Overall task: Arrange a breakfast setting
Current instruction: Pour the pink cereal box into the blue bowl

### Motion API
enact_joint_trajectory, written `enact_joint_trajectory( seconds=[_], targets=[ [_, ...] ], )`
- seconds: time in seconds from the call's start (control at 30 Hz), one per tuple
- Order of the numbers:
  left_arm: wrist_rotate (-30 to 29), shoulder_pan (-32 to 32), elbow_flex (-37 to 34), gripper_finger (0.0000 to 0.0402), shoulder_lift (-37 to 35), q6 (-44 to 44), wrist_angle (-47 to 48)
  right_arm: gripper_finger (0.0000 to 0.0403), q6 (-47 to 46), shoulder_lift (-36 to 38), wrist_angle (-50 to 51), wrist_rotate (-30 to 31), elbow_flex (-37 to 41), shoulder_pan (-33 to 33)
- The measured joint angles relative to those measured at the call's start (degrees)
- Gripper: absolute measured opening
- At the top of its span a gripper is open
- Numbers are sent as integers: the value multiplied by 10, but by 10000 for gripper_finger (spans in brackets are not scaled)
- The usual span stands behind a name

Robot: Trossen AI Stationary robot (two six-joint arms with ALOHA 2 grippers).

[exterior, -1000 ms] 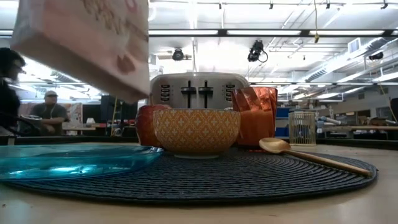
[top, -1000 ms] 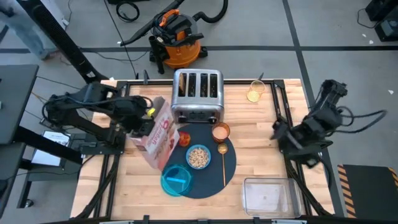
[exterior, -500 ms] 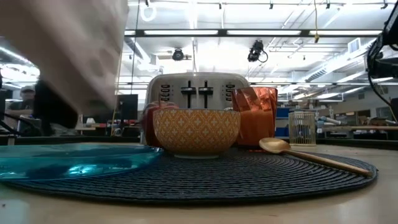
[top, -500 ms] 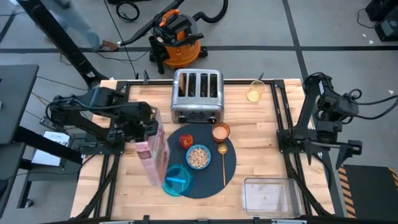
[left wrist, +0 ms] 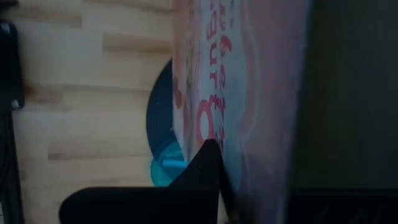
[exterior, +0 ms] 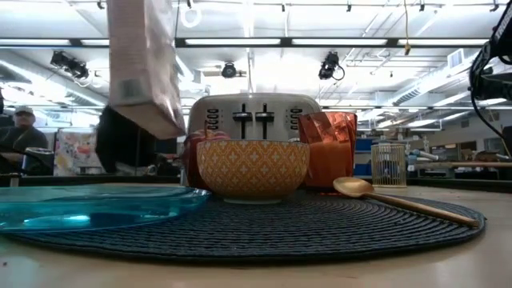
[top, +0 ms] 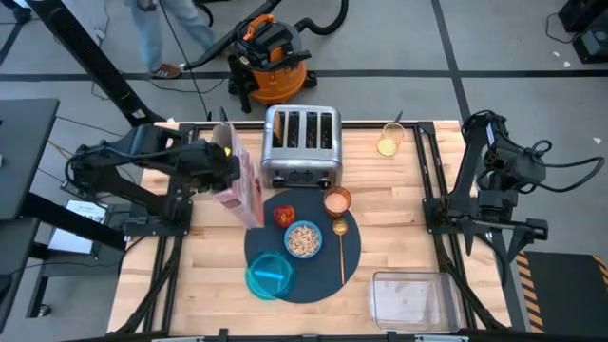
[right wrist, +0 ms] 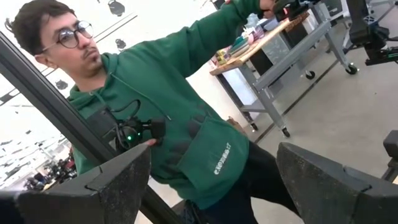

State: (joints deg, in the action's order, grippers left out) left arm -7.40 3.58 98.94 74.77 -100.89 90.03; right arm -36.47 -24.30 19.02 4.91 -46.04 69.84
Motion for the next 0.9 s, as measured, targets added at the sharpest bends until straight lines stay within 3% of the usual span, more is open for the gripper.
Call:
enact_joint_trajectory(
  seconds=[0.43, 0.7, 0.9],
  targets=[
    [-54, -193, 0, 1, 15, 208, 0, 350, -10, 0, 0, 35, 0, 0],
    [-77, -361, 1, 1, 37, 343, 0, 350, -11, 0, -4, 119, 0, -2],
    [-32, -474, 0, 1, 80, 412, -1, 350, -15, 0, -9, 194, 1, -11]
  ],
)
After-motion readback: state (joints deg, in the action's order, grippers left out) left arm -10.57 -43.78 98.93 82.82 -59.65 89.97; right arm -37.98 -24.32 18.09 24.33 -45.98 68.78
